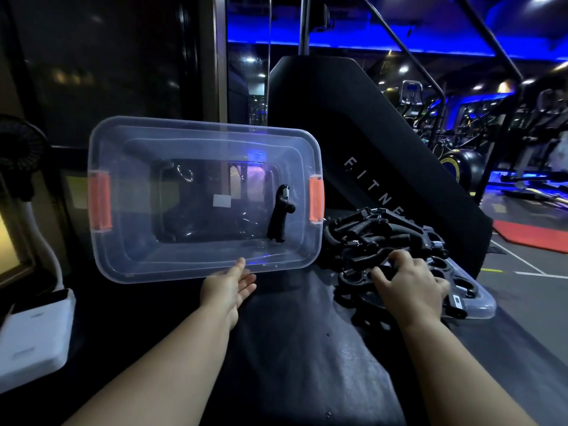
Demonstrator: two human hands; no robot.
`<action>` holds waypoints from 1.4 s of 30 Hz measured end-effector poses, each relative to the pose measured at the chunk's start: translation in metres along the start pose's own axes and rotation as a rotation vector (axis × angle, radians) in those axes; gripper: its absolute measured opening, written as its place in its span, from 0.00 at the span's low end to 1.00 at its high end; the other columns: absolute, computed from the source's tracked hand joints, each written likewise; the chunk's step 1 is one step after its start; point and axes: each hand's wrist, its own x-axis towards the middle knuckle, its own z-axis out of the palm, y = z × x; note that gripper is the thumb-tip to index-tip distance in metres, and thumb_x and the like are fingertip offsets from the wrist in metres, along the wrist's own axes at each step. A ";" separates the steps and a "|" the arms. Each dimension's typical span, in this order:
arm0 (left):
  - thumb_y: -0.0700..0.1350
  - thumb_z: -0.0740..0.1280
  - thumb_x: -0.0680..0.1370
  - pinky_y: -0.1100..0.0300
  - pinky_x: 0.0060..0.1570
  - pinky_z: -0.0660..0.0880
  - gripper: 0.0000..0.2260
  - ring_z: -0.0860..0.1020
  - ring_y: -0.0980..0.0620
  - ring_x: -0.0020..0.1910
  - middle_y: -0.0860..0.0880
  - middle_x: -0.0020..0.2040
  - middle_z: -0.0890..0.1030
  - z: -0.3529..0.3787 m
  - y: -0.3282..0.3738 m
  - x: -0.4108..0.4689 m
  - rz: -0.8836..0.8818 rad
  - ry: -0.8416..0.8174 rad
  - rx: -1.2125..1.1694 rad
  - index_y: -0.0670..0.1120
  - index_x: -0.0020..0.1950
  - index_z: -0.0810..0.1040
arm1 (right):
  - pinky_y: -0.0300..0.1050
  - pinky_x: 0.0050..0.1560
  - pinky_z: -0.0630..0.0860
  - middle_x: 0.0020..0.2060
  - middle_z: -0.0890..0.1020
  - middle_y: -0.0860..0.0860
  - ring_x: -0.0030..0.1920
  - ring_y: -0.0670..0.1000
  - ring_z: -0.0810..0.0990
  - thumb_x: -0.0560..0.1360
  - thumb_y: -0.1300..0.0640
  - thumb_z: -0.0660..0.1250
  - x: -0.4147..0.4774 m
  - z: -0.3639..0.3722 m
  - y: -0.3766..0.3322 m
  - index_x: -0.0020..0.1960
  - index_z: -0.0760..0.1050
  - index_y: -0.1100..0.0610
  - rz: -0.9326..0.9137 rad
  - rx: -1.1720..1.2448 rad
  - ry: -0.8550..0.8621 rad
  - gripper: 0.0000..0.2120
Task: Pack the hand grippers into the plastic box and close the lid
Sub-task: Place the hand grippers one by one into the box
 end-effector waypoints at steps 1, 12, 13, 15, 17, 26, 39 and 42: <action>0.42 0.67 0.78 0.57 0.41 0.77 0.08 0.79 0.49 0.40 0.43 0.43 0.79 0.000 0.000 0.000 -0.001 -0.004 -0.002 0.40 0.52 0.73 | 0.53 0.60 0.59 0.50 0.76 0.52 0.51 0.53 0.75 0.72 0.40 0.61 0.000 -0.001 -0.001 0.58 0.72 0.47 0.007 -0.006 -0.001 0.19; 0.43 0.68 0.78 0.57 0.40 0.78 0.08 0.80 0.48 0.41 0.43 0.43 0.79 -0.002 -0.001 0.004 0.009 -0.004 0.000 0.40 0.51 0.73 | 0.54 0.63 0.60 0.55 0.77 0.54 0.58 0.55 0.74 0.74 0.38 0.61 -0.001 -0.010 -0.006 0.64 0.74 0.45 0.037 -0.041 -0.048 0.22; 0.43 0.68 0.77 0.57 0.39 0.78 0.08 0.80 0.48 0.41 0.43 0.44 0.79 -0.002 -0.001 0.004 0.008 -0.002 0.000 0.41 0.50 0.73 | 0.54 0.65 0.59 0.55 0.77 0.55 0.58 0.55 0.74 0.73 0.39 0.62 -0.002 -0.012 -0.006 0.63 0.75 0.46 0.042 0.000 -0.048 0.21; 0.43 0.68 0.78 0.57 0.40 0.78 0.08 0.80 0.48 0.41 0.43 0.44 0.79 -0.002 -0.002 0.004 0.007 -0.001 0.002 0.40 0.52 0.73 | 0.56 0.70 0.57 0.56 0.77 0.56 0.60 0.55 0.74 0.72 0.42 0.65 -0.006 -0.016 -0.005 0.61 0.76 0.47 0.049 0.052 -0.053 0.20; 0.43 0.68 0.78 0.57 0.41 0.78 0.10 0.80 0.48 0.41 0.43 0.44 0.79 -0.002 -0.001 0.004 0.010 -0.002 -0.001 0.39 0.55 0.72 | 0.58 0.72 0.55 0.56 0.78 0.57 0.61 0.55 0.73 0.71 0.43 0.66 -0.010 -0.019 -0.004 0.59 0.77 0.48 0.053 0.067 -0.051 0.19; 0.43 0.68 0.77 0.57 0.38 0.77 0.07 0.80 0.48 0.41 0.43 0.44 0.79 -0.003 -0.003 0.006 0.010 0.000 -0.008 0.40 0.49 0.73 | 0.58 0.66 0.62 0.52 0.77 0.55 0.60 0.57 0.72 0.71 0.46 0.68 -0.014 -0.020 -0.005 0.59 0.73 0.52 0.129 0.187 -0.048 0.19; 0.43 0.68 0.77 0.57 0.40 0.78 0.07 0.80 0.48 0.40 0.43 0.43 0.79 -0.004 -0.003 0.005 0.013 0.004 -0.014 0.40 0.50 0.73 | 0.42 0.47 0.65 0.46 0.78 0.52 0.45 0.54 0.75 0.74 0.60 0.69 -0.020 -0.027 -0.011 0.55 0.71 0.55 0.009 0.640 0.331 0.12; 0.43 0.68 0.77 0.56 0.41 0.78 0.08 0.80 0.49 0.40 0.43 0.43 0.79 -0.003 -0.003 0.004 0.016 0.002 -0.021 0.40 0.51 0.73 | 0.38 0.46 0.68 0.46 0.76 0.42 0.45 0.49 0.76 0.74 0.60 0.70 -0.026 -0.033 -0.020 0.52 0.69 0.43 -0.066 0.763 0.395 0.16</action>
